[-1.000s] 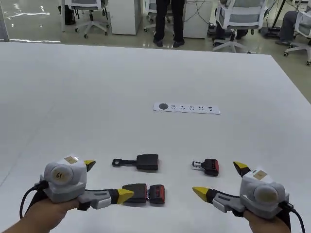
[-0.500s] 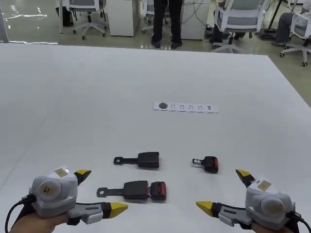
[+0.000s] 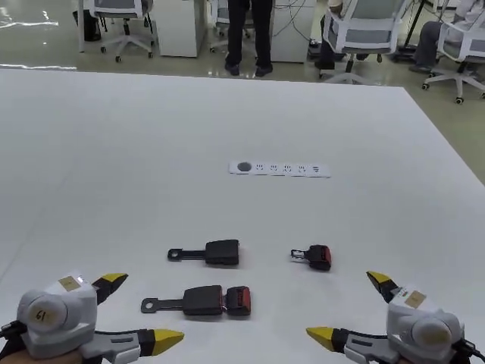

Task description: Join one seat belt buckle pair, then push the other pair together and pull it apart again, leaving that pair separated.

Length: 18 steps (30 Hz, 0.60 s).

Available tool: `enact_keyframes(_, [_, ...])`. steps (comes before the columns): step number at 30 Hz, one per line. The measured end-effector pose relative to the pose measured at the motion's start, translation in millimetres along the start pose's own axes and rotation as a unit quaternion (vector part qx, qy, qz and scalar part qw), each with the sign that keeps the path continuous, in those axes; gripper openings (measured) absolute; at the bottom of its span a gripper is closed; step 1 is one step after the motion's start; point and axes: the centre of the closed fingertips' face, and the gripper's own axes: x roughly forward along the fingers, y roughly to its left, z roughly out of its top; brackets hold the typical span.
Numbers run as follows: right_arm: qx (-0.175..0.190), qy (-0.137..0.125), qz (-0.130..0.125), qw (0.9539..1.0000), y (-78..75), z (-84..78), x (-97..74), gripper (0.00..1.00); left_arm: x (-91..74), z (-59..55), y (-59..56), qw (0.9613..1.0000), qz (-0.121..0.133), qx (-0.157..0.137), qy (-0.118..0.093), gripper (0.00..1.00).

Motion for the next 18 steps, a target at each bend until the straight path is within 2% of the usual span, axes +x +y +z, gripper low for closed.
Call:
enact_keyframes(2, [0.002, -0.001, 0.0, 1.0, -0.1, 0.0, -0.6, 0.98, -0.5, -1.3, 1.1, 1.0, 0.003, 0.003, 0.003, 0.99])
enact_keyframes(5, [0.003, -0.001, -0.001, 1.0, -1.1, -0.8, -0.5, 0.97, -0.9, 4.9, -3.2, 0.9999, 0.009, -0.003, -0.003, 0.99])
enact_keyframes(8, [0.006, -0.002, -0.002, 1.0, -1.7, -0.4, -0.7, 0.98, 0.7, 4.4, 4.8, 0.9999, 0.015, -0.002, -0.006, 1.0])
enact_keyframes(13, [0.015, -0.008, -0.01, 0.9998, -4.1, 0.8, -2.9, 0.97, 2.1, 9.1, 5.7, 0.9997, 0.017, -0.007, -0.014, 0.99])
enact_keyframes(18, [0.02, -0.006, -0.013, 0.9997, -6.4, -0.6, -5.8, 0.97, 3.9, 7.4, 8.2, 0.9997, 0.019, -0.007, -0.011, 0.99])
